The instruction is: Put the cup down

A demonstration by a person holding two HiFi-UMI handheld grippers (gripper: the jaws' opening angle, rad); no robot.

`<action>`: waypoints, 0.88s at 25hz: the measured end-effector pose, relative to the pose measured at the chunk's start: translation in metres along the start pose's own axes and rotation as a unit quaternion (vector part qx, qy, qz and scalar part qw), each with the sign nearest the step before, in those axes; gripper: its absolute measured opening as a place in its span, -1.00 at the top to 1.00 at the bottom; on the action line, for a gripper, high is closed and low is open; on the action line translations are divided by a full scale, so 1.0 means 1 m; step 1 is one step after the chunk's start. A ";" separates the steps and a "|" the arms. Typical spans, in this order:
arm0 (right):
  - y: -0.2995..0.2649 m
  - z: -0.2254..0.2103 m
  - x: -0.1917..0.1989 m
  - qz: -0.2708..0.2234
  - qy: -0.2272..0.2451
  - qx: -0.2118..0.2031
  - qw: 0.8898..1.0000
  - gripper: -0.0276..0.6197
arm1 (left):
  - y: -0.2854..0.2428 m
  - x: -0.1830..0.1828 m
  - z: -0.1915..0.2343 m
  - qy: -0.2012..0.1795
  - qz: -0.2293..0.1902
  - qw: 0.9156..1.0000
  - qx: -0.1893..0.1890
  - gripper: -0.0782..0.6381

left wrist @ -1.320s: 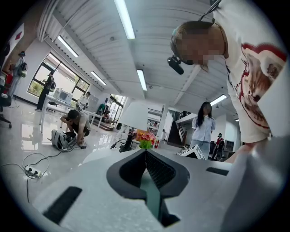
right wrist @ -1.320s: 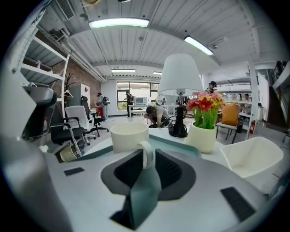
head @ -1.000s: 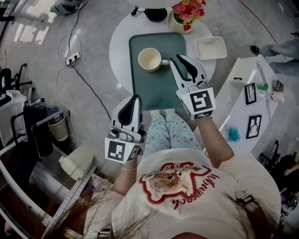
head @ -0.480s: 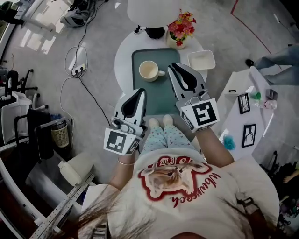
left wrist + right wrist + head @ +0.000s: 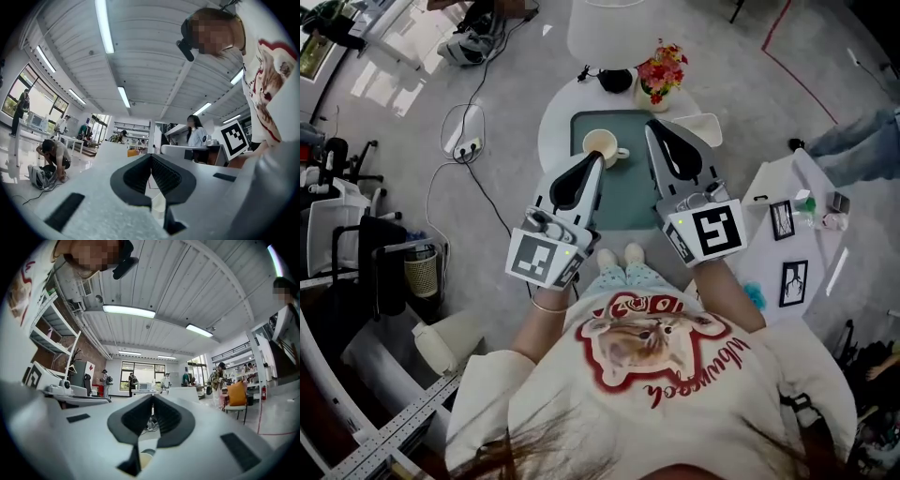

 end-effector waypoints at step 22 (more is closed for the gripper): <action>0.023 0.010 0.000 -0.009 -0.005 -0.066 0.998 0.82 | 0.001 -0.010 -0.028 -0.024 -0.027 0.998 -0.055 0.74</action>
Point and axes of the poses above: the fingertips, and each gripper's own axes: y backward along the fingers, z to its left, x out of its underside, the point moved 3 cm from there along y, backward along the fingers, and after that the axes turned 5 degrees about -x, right-handed, at the moved point
